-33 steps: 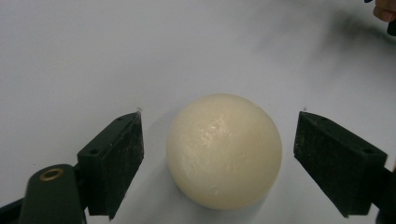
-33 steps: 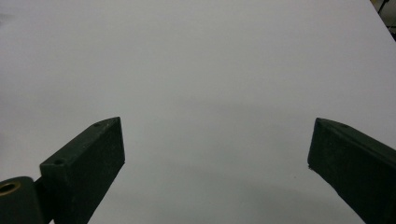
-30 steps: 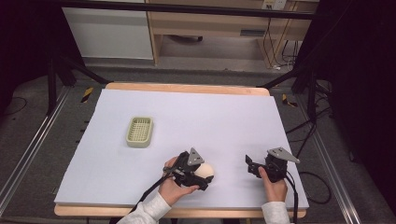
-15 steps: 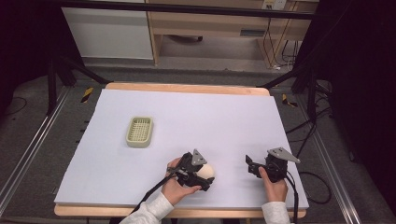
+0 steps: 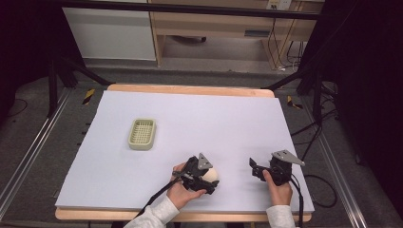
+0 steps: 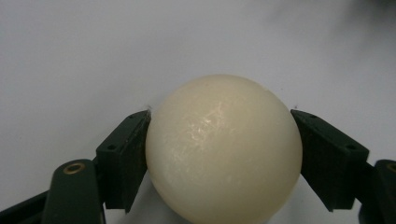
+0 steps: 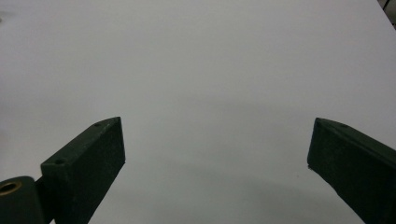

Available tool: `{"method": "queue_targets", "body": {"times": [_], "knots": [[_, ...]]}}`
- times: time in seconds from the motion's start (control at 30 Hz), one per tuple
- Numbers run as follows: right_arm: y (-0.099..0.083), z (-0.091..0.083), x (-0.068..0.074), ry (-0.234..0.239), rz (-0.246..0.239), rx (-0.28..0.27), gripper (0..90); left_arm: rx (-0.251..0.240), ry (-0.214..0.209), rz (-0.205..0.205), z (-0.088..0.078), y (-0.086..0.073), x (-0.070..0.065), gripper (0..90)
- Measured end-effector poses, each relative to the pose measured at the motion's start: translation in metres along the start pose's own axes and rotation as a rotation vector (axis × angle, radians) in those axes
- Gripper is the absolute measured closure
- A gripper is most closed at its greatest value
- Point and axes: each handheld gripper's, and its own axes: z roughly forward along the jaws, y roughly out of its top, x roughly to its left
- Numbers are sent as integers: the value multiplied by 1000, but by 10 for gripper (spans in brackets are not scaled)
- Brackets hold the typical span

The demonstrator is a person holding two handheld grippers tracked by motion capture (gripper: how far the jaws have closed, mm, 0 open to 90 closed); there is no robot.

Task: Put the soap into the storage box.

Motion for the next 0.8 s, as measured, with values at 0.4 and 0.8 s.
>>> {"method": "queue_targets", "body": {"times": [0.4,0.8], "knots": [[0,0,-1,0,7,4,45,-7,7,1,0,-1,-1,235],[-1,0,-1,2,1,7,45,-7,4,-11,-8,0,4,237]]}}
